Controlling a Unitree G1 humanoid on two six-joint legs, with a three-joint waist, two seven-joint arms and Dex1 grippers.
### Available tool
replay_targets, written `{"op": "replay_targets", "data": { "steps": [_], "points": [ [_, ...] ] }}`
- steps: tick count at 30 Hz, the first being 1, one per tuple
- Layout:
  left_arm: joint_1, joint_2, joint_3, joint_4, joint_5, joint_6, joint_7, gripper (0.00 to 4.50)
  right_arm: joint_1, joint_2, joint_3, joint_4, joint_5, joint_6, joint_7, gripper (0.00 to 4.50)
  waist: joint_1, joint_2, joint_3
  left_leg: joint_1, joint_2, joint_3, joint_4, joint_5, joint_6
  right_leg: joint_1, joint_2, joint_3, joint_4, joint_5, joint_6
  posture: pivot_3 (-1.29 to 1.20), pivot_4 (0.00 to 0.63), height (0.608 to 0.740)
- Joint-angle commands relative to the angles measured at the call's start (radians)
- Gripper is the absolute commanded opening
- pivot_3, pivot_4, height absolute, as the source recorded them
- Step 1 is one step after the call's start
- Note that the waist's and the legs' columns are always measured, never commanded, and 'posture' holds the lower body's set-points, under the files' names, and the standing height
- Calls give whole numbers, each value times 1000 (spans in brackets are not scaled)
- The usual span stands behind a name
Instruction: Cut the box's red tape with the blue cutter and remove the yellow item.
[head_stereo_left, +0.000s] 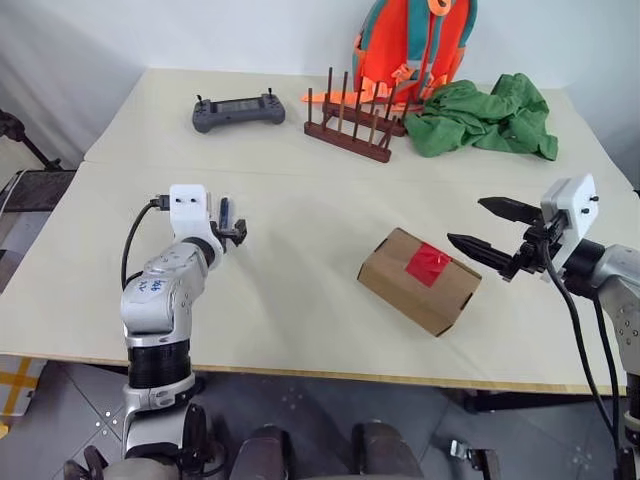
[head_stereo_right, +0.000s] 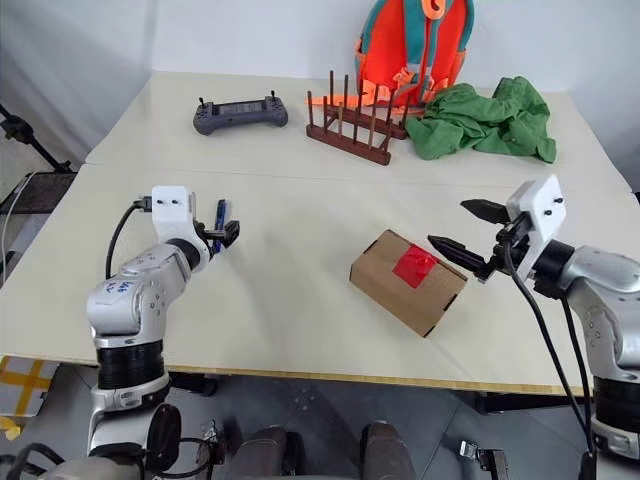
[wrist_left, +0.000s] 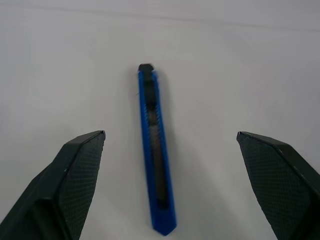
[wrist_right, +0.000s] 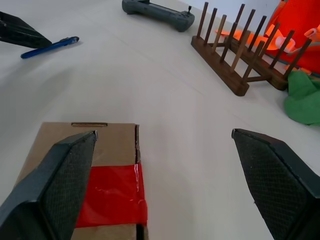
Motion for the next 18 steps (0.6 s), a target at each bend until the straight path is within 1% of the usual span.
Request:
{"op": "replay_targets", "data": {
  "steps": [1,5,9,14,18],
  "points": [
    [-39,-11,25,-11,3,41,27,4478,9,-11,-48,-45,25,6,-11,4500,1,0,0,0,0,0,0,0,0,0,0,0,0,0,0,0,150,740],
    [-61,-17,36,27,19,76,58,4478,8,-10,-45,-44,26,10,-16,4500,3,0,0,0,0,0,0,0,0,0,0,0,0,0,0,0,150,740],
    [-93,-17,5,85,25,88,48,4478,-1,-10,-38,-36,24,7,-18,4500,2,0,0,0,-1,0,0,0,0,0,0,0,0,0,0,0,150,740],
    [-146,-34,-10,150,30,87,54,4478,-4,-10,-36,-36,25,8,-18,4500,6,0,0,0,-1,0,1,0,0,0,0,0,0,0,0,0,150,740],
    [-177,-31,-25,205,39,115,55,4478,-3,-12,-38,-36,24,7,-19,4500,5,0,0,0,-1,0,1,0,0,0,0,0,0,0,0,0,150,740]
  ]
}}
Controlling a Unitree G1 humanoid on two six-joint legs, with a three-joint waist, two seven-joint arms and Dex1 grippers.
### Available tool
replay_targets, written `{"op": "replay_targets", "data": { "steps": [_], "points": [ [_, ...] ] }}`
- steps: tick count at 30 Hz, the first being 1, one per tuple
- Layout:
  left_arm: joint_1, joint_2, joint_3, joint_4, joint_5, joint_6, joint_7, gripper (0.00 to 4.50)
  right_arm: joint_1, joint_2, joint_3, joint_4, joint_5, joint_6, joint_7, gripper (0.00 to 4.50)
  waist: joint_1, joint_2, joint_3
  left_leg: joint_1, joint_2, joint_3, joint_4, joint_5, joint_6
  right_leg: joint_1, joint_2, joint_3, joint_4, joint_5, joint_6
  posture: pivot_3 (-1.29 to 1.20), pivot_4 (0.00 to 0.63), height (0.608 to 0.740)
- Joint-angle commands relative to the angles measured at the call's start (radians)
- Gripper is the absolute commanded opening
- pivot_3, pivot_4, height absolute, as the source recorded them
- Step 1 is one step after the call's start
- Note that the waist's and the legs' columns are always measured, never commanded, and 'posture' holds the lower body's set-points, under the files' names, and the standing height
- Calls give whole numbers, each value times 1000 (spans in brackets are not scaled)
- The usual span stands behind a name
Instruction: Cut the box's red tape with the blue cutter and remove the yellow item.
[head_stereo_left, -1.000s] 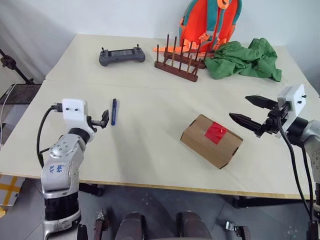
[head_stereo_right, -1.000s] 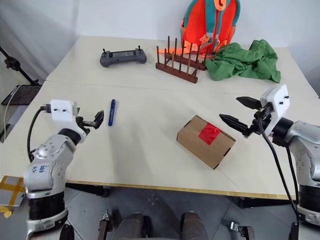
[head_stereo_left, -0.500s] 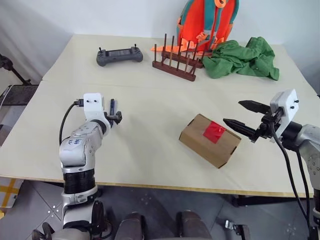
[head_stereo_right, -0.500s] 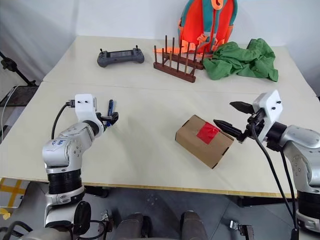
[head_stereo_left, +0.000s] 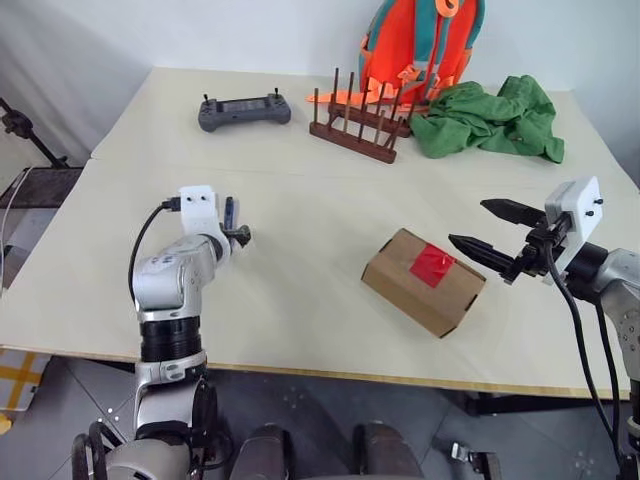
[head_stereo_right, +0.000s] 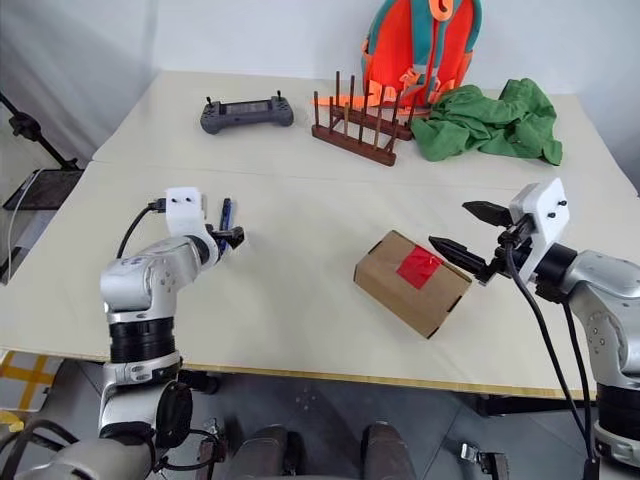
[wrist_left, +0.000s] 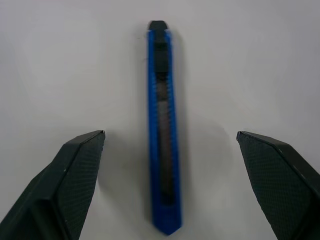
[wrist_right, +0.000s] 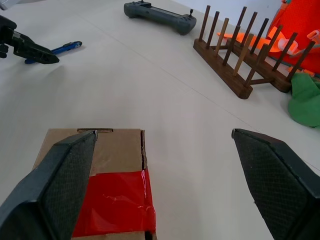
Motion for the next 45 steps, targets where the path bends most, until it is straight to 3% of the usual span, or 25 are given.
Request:
{"op": "replay_targets", "data": {
  "steps": [1,13,17,26,29,36,40,45],
  "points": [
    [-27,7,-24,28,15,28,-5,4478,-7,-13,-24,-22,9,-8,-1,4500,0,0,0,0,0,0,0,0,0,0,0,0,0,0,0,0,150,740],
    [-20,-20,3,11,54,114,45,4478,-12,-13,-32,-26,22,-3,0,4500,-1,0,0,0,0,0,0,0,0,0,0,0,0,0,0,0,150,740],
    [-18,-32,23,15,68,104,67,3654,-16,-15,-30,-20,21,-5,0,4500,-2,0,0,0,0,0,0,0,0,0,0,0,0,0,0,0,150,740],
    [-27,-27,48,18,82,113,75,3654,-21,-18,-26,-18,17,-4,1,4500,-4,0,0,1,0,0,0,0,0,0,0,0,1,0,0,0,150,740],
    [-27,-25,54,20,79,117,68,3095,-19,-20,-29,-22,19,-2,2,4500,-5,0,0,1,0,0,0,0,0,0,1,0,1,0,0,0,150,740],
    [-25,-27,58,13,85,134,71,3095,-27,-23,-41,-42,63,13,29,4500,-5,0,0,1,0,0,0,0,0,0,1,0,1,0,0,0,150,740],
    [-28,-29,62,17,88,146,74,2291,-35,-31,-43,-49,85,21,47,4500,-4,0,0,1,0,0,0,0,0,0,0,0,1,0,0,0,150,740],
    [-32,-29,65,25,91,137,77,789,-56,-29,-32,-35,71,16,38,4500,-3,0,0,1,0,0,0,0,0,0,0,0,1,0,0,0,150,740]
  ]
}}
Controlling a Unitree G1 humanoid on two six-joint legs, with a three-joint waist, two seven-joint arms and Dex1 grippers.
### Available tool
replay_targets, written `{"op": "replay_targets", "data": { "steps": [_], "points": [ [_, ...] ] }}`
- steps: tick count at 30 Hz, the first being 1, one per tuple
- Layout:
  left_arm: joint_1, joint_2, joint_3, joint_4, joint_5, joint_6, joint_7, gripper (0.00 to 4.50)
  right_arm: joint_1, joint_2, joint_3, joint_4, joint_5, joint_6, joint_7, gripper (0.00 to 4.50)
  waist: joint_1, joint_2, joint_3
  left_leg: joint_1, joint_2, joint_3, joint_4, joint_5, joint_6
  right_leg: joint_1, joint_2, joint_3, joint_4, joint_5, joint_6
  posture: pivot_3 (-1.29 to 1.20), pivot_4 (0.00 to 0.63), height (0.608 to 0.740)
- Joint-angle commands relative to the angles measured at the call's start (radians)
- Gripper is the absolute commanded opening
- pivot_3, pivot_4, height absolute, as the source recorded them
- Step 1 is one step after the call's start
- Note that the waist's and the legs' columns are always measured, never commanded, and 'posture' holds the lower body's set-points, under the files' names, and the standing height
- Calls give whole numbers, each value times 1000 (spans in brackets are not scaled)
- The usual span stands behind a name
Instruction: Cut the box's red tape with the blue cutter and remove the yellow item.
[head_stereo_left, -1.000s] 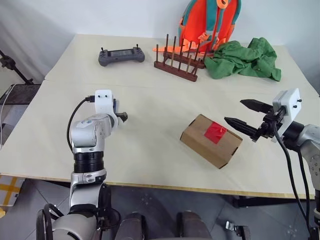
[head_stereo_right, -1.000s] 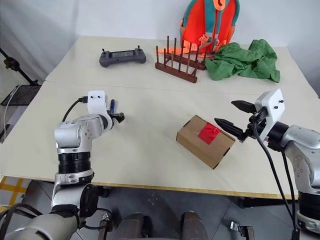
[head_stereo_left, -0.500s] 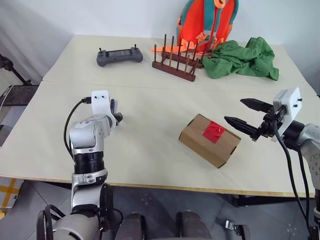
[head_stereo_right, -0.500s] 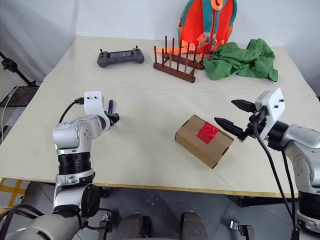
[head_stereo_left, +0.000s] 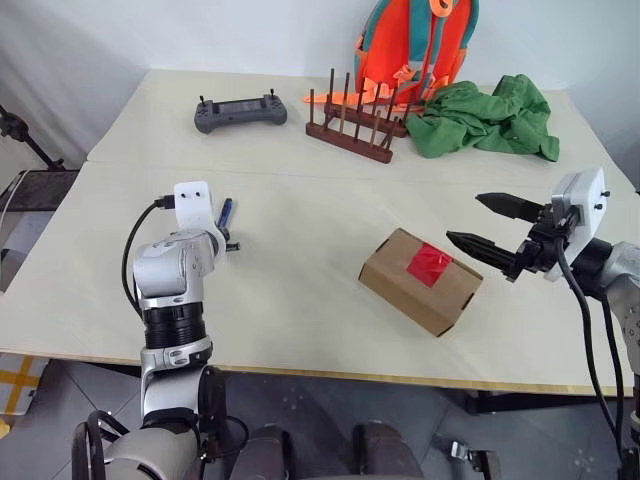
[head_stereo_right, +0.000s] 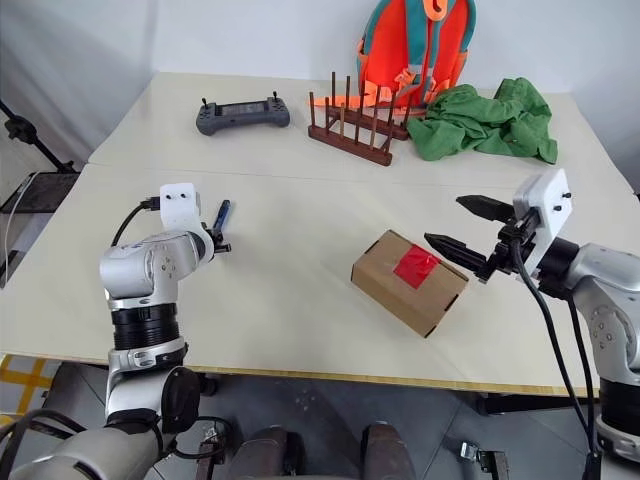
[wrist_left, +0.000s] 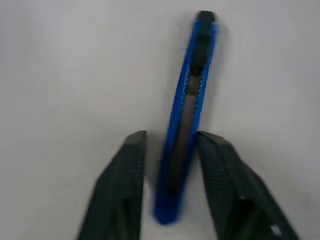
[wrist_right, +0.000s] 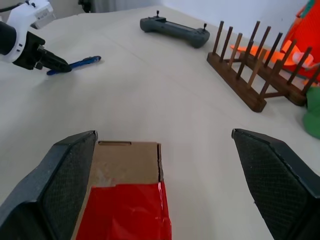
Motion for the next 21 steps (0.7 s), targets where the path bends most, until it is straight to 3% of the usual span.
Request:
{"op": "replay_targets", "data": {
  "steps": [1,19,21],
  "points": [
    [8,-4,4,26,9,27,1,571,-15,-16,-25,-19,10,-7,-3,4500,0,0,0,0,0,0,0,0,0,0,0,0,0,0,0,0,150,740],
    [3,0,19,32,-3,15,-28,571,-6,-17,-22,-27,0,-7,-3,4500,2,0,0,0,0,0,0,0,0,0,0,0,0,0,0,0,150,740],
    [-4,-3,26,33,-3,18,-25,922,-8,-17,-21,-26,-1,-6,-5,4500,2,0,0,0,0,0,0,0,0,0,0,0,0,0,0,0,150,740]
  ]
}}
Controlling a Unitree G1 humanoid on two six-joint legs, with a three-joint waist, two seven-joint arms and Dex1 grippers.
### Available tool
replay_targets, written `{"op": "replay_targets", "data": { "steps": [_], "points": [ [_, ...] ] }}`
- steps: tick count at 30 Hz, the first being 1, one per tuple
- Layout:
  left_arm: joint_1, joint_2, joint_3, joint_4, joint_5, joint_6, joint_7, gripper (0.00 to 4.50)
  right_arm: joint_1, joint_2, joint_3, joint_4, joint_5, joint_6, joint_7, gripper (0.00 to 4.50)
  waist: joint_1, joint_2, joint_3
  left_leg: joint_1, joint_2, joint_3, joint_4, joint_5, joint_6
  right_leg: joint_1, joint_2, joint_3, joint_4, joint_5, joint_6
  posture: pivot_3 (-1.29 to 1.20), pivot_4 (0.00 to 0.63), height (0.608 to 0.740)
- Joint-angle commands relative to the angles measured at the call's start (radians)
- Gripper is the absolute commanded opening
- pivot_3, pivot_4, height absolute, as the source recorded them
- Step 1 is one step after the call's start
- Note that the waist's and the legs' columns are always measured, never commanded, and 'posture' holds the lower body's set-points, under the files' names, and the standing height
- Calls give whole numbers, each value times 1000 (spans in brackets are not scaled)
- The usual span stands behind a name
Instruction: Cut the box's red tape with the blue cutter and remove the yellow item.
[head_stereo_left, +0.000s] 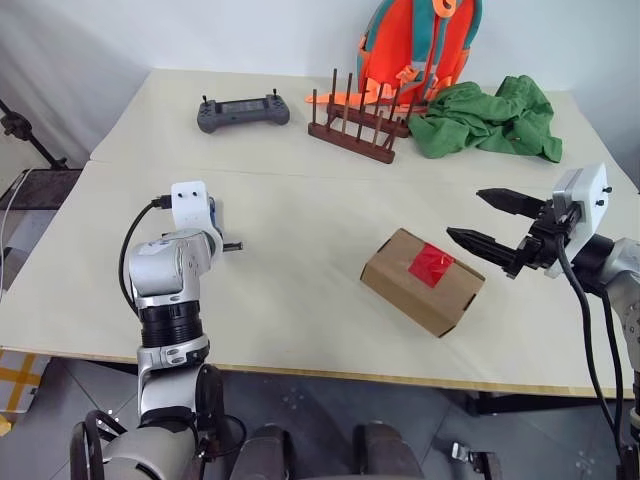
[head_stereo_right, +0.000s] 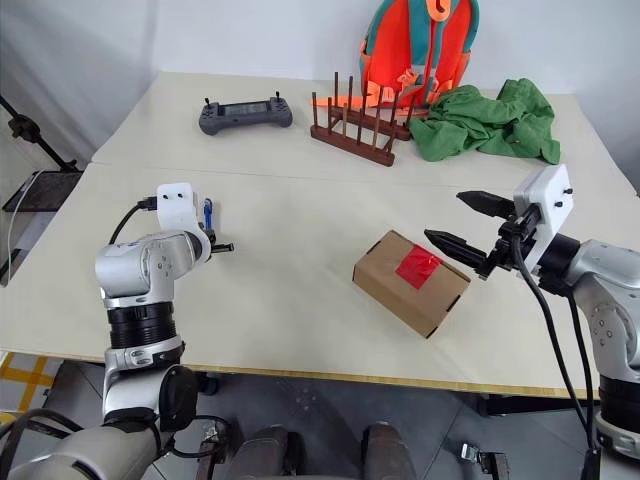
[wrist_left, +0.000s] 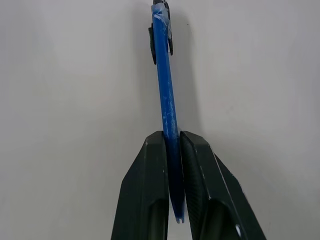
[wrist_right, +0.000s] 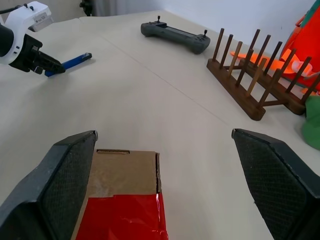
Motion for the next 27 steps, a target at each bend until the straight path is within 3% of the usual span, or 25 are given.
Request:
{"op": "replay_targets", "data": {
  "steps": [1,10,13,24,27],
  "points": [
    [-1,-18,29,29,-4,6,3,1064,-8,-17,-20,-26,5,-5,-4,4500,1,0,0,0,0,0,0,0,0,0,0,0,0,0,0,0,150,740],
    [-12,-6,28,35,-6,16,0,3781,-8,-20,-20,-24,1,-1,-3,4500,-6,0,0,1,1,0,0,0,-1,0,1,0,1,0,0,0,150,740],
    [-14,3,39,46,-9,36,-8,4479,-20,-24,-18,-16,1,2,-1,4500,-6,0,0,1,1,0,0,1,-1,0,1,1,1,0,0,0,150,740],
    [-56,7,186,75,-18,137,-5,4479,-31,-35,-12,-9,-4,10,7,4500,-7,0,0,2,1,1,0,1,-1,-1,1,2,2,0,0,0,150,740],
    [-44,33,174,83,-17,139,-22,4479,-36,-34,-10,-8,-6,15,8,4500,-8,0,0,2,1,2,0,1,-1,-1,1,2,3,0,0,0,150,740]
  ]
}}
